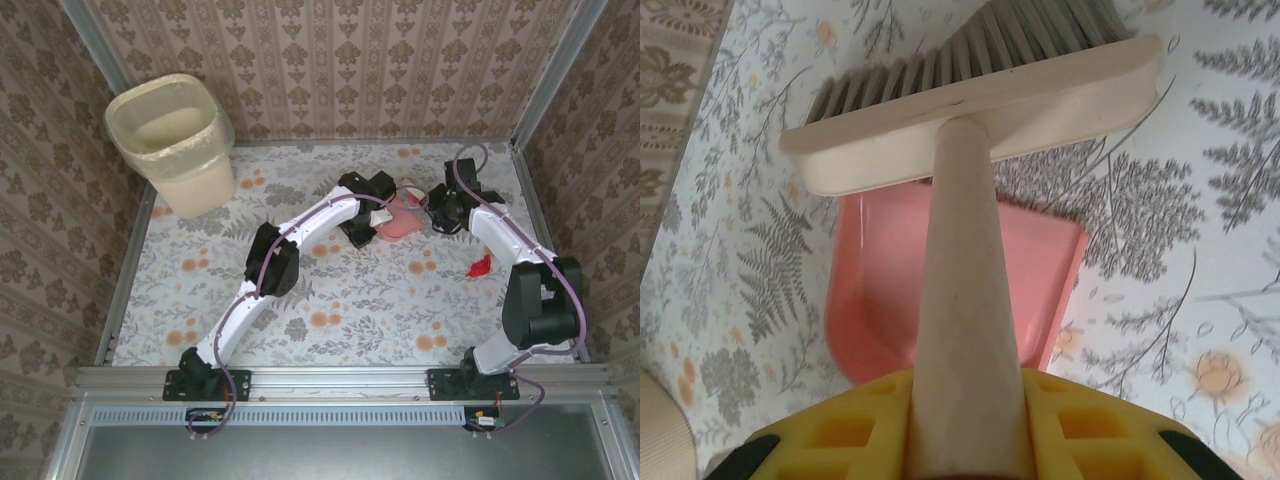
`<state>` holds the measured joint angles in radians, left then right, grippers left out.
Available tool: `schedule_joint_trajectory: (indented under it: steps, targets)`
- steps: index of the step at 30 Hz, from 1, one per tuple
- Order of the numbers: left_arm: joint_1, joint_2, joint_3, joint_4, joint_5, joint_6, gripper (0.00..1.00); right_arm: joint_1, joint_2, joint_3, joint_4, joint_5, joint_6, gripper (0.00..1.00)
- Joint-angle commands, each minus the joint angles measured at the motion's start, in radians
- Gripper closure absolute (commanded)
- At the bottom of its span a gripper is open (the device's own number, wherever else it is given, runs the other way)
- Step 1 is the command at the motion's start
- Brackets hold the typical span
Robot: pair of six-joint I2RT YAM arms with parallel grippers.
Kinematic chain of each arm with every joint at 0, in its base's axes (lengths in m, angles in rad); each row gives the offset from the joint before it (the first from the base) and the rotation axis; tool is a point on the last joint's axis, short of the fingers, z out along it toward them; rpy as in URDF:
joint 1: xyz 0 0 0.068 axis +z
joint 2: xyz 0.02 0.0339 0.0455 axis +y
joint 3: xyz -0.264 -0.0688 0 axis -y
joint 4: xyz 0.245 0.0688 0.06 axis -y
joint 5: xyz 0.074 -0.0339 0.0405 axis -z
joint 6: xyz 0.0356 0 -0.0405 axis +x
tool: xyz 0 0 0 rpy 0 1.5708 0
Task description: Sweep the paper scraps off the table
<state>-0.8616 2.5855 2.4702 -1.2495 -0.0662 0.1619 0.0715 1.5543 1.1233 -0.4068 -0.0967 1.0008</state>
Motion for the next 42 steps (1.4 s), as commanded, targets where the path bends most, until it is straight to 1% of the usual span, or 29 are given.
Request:
schedule_joint_trajectory:
  steps: [1, 6, 12, 19, 26, 28, 31, 36, 40, 42]
  targets:
    - [0.011, -0.021, 0.018, -0.015, 0.029, 0.000, 0.87, 0.023, -0.050, -0.037, -0.014, -0.049, 0.057, 1.00]
    - [0.018, -0.028, 0.019, -0.011, 0.043, -0.010, 0.78, 0.042, -0.093, -0.075, -0.007, -0.073, 0.073, 1.00]
    - [0.037, -0.041, 0.024, -0.007, 0.086, -0.039, 0.72, 0.046, -0.133, -0.114, -0.001, -0.083, 0.090, 1.00]
    - [0.071, -0.042, 0.034, -0.008, 0.131, -0.074, 0.67, 0.045, -0.145, -0.115, 0.000, -0.086, 0.089, 1.00]
    - [0.071, -0.047, 0.034, -0.006, 0.143, -0.078, 0.62, 0.045, -0.148, -0.115, 0.015, -0.114, 0.097, 1.00]
    - [0.069, -0.056, 0.021, 0.004, 0.147, -0.076, 0.60, 0.045, -0.151, -0.115, 0.016, -0.116, 0.098, 1.00]
    - [0.064, -0.106, -0.061, 0.060, 0.151, -0.054, 0.55, 0.045, -0.155, -0.115, 0.016, -0.114, 0.095, 1.00]
    - [0.055, -0.269, -0.343, 0.271, 0.131, 0.005, 0.47, 0.045, -0.155, -0.113, 0.010, -0.104, 0.065, 1.00]
    - [0.069, -0.352, -0.493, 0.397, 0.137, 0.010, 0.46, 0.041, -0.188, -0.118, 0.011, -0.097, 0.039, 1.00]
    - [0.076, -0.396, -0.595, 0.492, 0.129, 0.005, 0.47, 0.042, -0.186, -0.118, 0.016, -0.100, 0.024, 1.00]
